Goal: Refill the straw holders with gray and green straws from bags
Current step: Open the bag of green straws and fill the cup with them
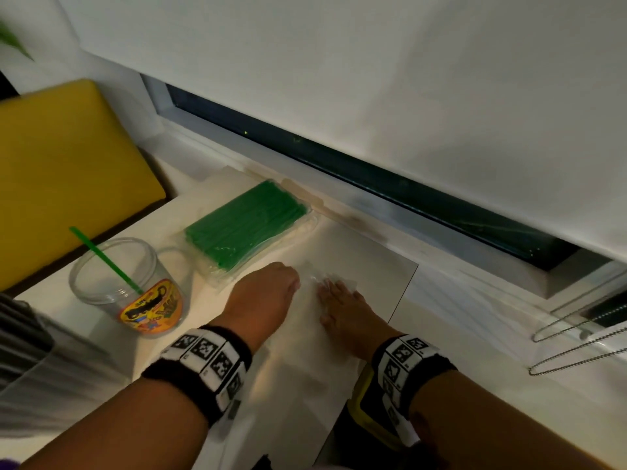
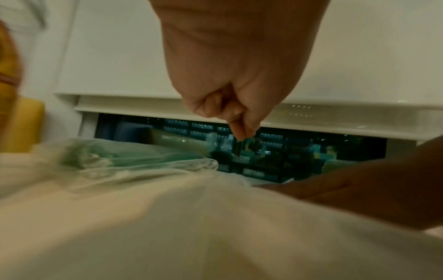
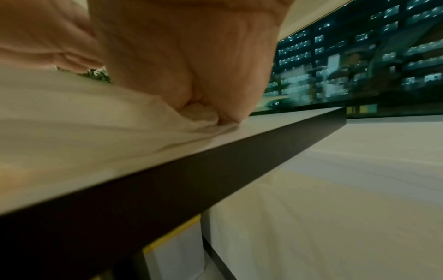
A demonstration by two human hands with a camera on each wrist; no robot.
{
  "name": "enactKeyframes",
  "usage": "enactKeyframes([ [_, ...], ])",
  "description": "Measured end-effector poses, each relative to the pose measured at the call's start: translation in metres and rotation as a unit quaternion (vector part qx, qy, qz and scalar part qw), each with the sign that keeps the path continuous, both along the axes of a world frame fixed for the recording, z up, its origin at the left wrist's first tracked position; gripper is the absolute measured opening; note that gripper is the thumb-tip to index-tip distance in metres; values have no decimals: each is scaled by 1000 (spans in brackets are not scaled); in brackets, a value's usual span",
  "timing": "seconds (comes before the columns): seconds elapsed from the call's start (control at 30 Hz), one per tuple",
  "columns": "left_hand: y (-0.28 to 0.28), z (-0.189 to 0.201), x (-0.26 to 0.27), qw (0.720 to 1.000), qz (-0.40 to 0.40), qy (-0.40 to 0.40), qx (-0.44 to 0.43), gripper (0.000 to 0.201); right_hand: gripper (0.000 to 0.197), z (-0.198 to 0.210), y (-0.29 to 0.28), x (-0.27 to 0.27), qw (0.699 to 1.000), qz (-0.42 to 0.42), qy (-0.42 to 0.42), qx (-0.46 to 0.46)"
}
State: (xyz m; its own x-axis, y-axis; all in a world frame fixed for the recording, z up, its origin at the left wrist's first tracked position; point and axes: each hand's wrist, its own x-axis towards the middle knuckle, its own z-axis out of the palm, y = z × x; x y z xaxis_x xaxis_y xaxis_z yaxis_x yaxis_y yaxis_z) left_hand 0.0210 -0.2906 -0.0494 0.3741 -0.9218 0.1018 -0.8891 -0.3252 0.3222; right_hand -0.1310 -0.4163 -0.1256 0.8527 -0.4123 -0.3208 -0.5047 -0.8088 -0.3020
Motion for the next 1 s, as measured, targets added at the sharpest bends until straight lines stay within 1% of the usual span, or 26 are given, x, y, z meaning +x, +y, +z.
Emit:
enactKeyframes([
  [0.03,-8,4,-5,1000,12,17,6,22,61,-2,-2,-1,1000,-19,-11,-10],
  [0.1,-18,1,-10,997,43,59,-4,21,63,-3,-10,-5,995,-87,-38,-31],
  [0.13,-21,-5,-8,995,72,71,4,25,62,-2,-15,-7,991,-120,-45,-40],
  [0.17,-21,-10,-3,992,102,65,32,34,62,-1,-20,-9,988,-143,-49,-45],
  [0.2,-19,-15,4,987,132,48,82,44,62,1,-26,-9,986,-154,-50,-47],
  [0.27,-15,-25,22,968,179,16,177,53,63,7,-34,-7,985,-151,-54,-57],
  [0.33,-11,-31,41,951,196,-6,240,54,63,16,-40,-5,986,-135,-61,-77],
  [0.43,-9,-33,62,938,181,-22,295,53,61,31,-43,-3,987,-112,-70,-97],
  [0.53,-9,-33,74,933,163,-5,320,57,61,45,-43,-2,986,-87,-92,-105],
  [0.6,-8,-32,73,942,173,13,287,54,62,53,-41,-1,984,-74,-109,-116],
  [0.67,-4,-30,69,957,180,12,226,43,65,61,-39,0,982,-73,-121,-123],
  [0.73,0,-29,62,968,178,2,178,35,67,67,-36,-1,983,-67,-113,-127],
  [0.77,2,-28,60,969,192,21,153,33,68,70,-33,-1,984,-60,-103,-129],
  [0.83,4,-22,59,967,217,73,109,38,69,75,-29,-2,985,-48,-86,-138],
  [0.9,5,-16,61,965,237,99,50,40,68,80,-23,-1,983,-42,-84,-159],
  [1.0,12,0,54,951,252,158,-83,29,66,88,-9,2,972,-19,-104,-212],
])
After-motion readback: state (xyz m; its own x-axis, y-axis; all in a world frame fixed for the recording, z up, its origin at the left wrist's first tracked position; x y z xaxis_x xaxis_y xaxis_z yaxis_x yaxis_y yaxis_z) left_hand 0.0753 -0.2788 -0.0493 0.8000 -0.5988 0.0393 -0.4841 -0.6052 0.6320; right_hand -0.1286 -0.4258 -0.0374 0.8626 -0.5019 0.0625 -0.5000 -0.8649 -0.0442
